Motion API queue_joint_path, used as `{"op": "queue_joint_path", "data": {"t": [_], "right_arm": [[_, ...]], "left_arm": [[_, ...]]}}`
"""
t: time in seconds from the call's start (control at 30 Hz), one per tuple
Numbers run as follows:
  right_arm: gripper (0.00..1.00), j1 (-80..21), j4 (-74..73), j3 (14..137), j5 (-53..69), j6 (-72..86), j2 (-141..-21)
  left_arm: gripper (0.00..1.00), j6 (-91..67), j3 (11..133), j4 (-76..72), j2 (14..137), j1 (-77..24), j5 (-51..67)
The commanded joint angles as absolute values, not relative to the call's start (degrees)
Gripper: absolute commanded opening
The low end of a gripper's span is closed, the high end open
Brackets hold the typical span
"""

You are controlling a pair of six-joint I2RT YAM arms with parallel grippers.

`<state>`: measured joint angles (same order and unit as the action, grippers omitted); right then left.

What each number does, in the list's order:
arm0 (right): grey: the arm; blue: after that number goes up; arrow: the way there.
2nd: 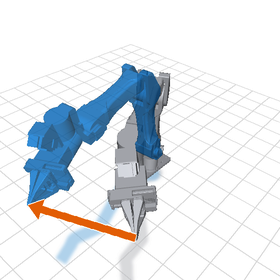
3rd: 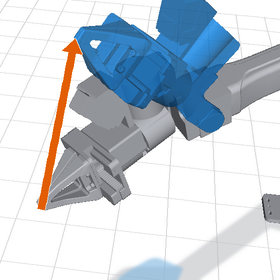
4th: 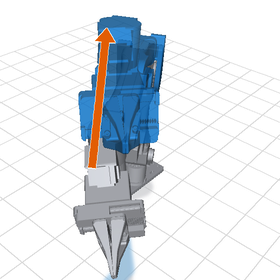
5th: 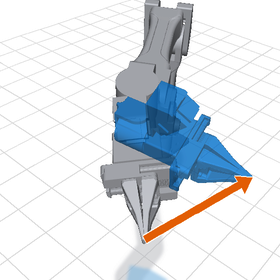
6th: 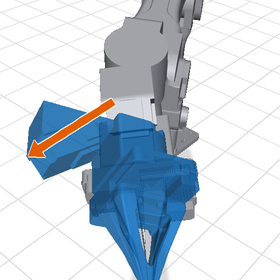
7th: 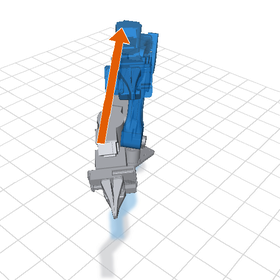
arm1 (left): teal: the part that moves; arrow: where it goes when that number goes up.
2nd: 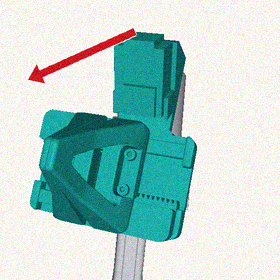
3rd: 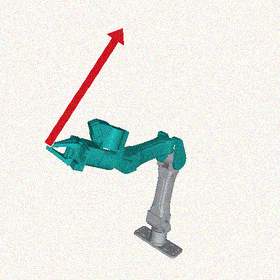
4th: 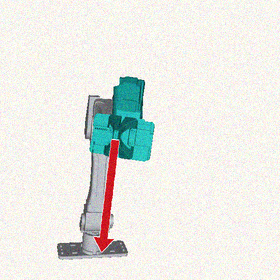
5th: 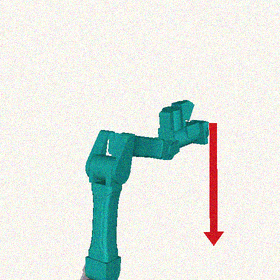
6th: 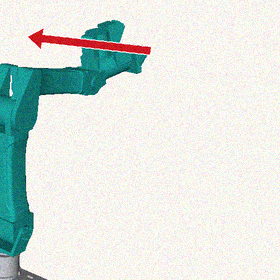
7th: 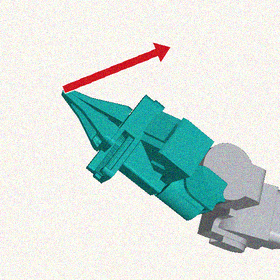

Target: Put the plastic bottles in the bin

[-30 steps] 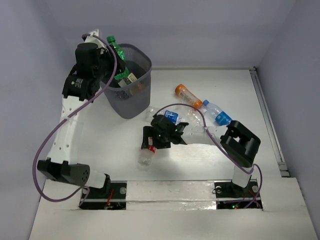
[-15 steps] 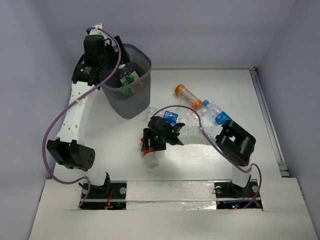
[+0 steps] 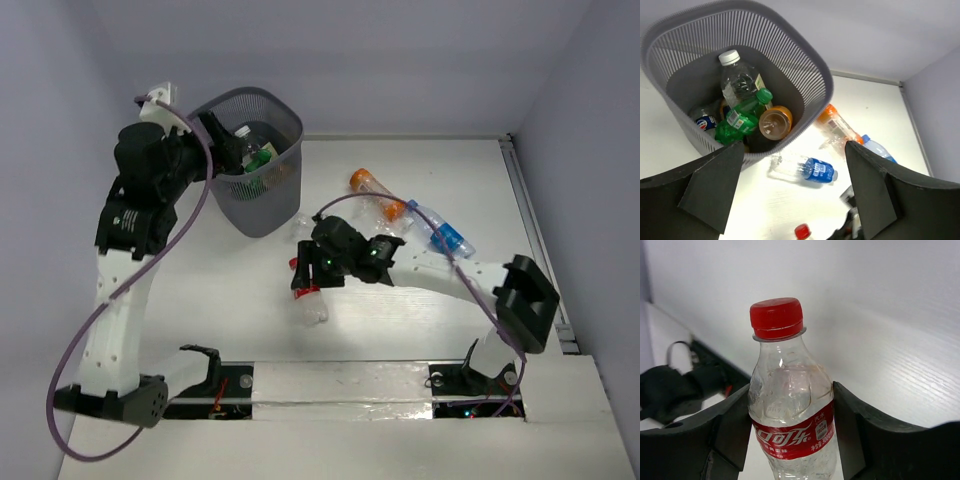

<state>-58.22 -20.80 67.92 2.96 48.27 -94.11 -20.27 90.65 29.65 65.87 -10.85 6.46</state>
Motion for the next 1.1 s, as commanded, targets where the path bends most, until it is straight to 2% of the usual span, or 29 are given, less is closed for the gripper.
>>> {"op": "queue_joint_path", "data": {"t": [0.0,0.13,0.27,0.3,0.37,0.4,0.43,0.53,0.67,0.77,0.87,1.0,1.03,1.07], "right_arm": [[0.31,-58.71,-25.65,80.74,0.18,43.61,-87.72],[0.31,-58.01,-31.37,100.07,-5.79,38.68,-90.95],[0.32,-55.2,-31.73,118.18,-7.3,35.51,-97.72],[0.32,-54.33,-32.34,122.39,-6.6,35.33,-99.91],[0.32,-52.04,-33.57,137.23,-5.28,35.33,-108.31],[0.32,-51.16,-33.4,142.16,-4.75,36.55,-111.41],[0.33,-49.41,-32.09,149.86,-3.7,37.87,-114.32],[0.51,-47.38,-20.87,151.97,-0.54,45.95,-121.8],[0.83,-45.88,-13.71,152.91,1.74,52.64,-127.34],[0.93,-44.83,-13.19,156.45,1.58,52.56,-127.98],[0.96,-43.25,-11.25,151.97,1.84,53.26,-124.64],[0.97,-42.63,-16.78,148.82,1.5,48.97,-119.64],[0.94,-42.63,-16.44,142.88,1.23,46.43,-117.44],[0.76,-42.63,-15.74,138.91,0.45,44.84,-111.85]], "left_arm": [[0.77,-21.0,88.95,29.27,59.96,-10.81,6.25],[0.65,-25.04,86.57,27.42,54.85,-10.81,6.06],[0.45,-26.28,86.75,28.03,53.18,-10.81,4.75],[0.3,-26.19,86.92,28.3,53.0,-10.81,3.62],[0.17,-25.75,87.45,28.83,52.91,-10.81,2.47],[0.05,-25.66,87.1,28.83,52.82,-11.42,2.29],[0.0,-25.75,86.58,28.39,52.82,-11.43,2.63],[0.0,-27.24,83.08,26.64,52.47,-11.43,5.79],[0.0,-29.0,77.53,25.84,51.07,-11.43,8.87],[0.0,-30.32,73.4,24.88,50.19,-11.43,10.63],[0.0,-32.16,69.44,22.68,49.75,-11.43,12.91],[0.0,-34.1,65.75,19.78,49.83,-14.57,15.12],[0.0,-34.54,64.87,18.99,50.1,-16.24,13.9],[0.0,-34.89,64.52,18.81,50.79,-18.35,12.49]]}}
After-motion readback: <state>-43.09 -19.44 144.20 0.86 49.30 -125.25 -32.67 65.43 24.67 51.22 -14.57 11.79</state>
